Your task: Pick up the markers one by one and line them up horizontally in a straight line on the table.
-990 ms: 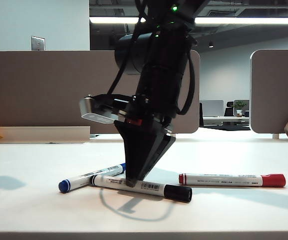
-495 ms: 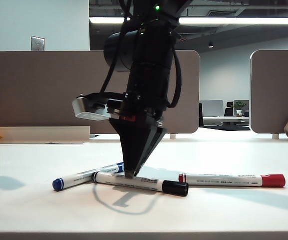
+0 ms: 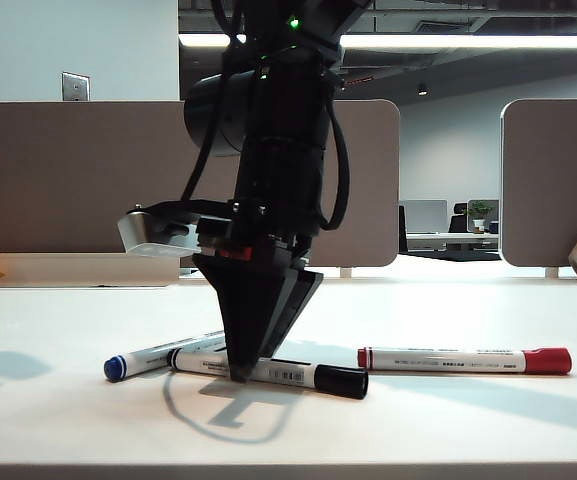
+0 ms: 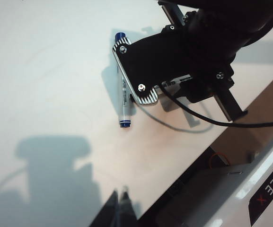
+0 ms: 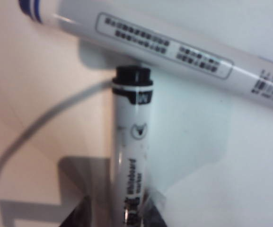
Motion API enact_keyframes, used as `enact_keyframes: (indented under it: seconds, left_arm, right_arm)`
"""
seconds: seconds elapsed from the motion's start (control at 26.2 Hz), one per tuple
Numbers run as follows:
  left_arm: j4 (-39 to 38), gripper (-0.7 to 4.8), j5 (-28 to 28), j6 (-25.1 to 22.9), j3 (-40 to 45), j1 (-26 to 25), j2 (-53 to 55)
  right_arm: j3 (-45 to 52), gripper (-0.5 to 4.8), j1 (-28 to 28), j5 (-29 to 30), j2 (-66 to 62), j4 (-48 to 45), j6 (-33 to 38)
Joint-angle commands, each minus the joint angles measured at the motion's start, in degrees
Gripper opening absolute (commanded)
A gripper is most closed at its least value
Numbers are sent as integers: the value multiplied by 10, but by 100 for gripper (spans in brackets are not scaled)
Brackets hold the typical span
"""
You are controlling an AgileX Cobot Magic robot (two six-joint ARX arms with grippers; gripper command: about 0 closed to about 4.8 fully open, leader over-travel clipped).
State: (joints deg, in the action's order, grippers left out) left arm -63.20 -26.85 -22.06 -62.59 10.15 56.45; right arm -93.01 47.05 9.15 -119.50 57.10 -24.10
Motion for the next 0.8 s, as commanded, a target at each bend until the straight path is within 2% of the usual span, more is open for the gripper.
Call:
enact_keyframes:
  seconds: [0.04, 0.15, 0.5, 0.8]
  left_arm:
    - [3, -4, -4, -2, 0, -1, -2]
    - [3, -4, -4, -2, 0, -1, -2]
    - [7, -4, -5, -2, 0, -1, -2]
    - [8, -4, -18, -2, 0, -1, -2]
  right_arm:
    - [2, 89, 0, -2, -2, 3, -2]
    - [2, 71, 0, -12, -2, 8, -2]
    - [-1, 71, 7, -69, -2, 32, -36]
    - [-30, 71, 15, -67, -2, 33, -51]
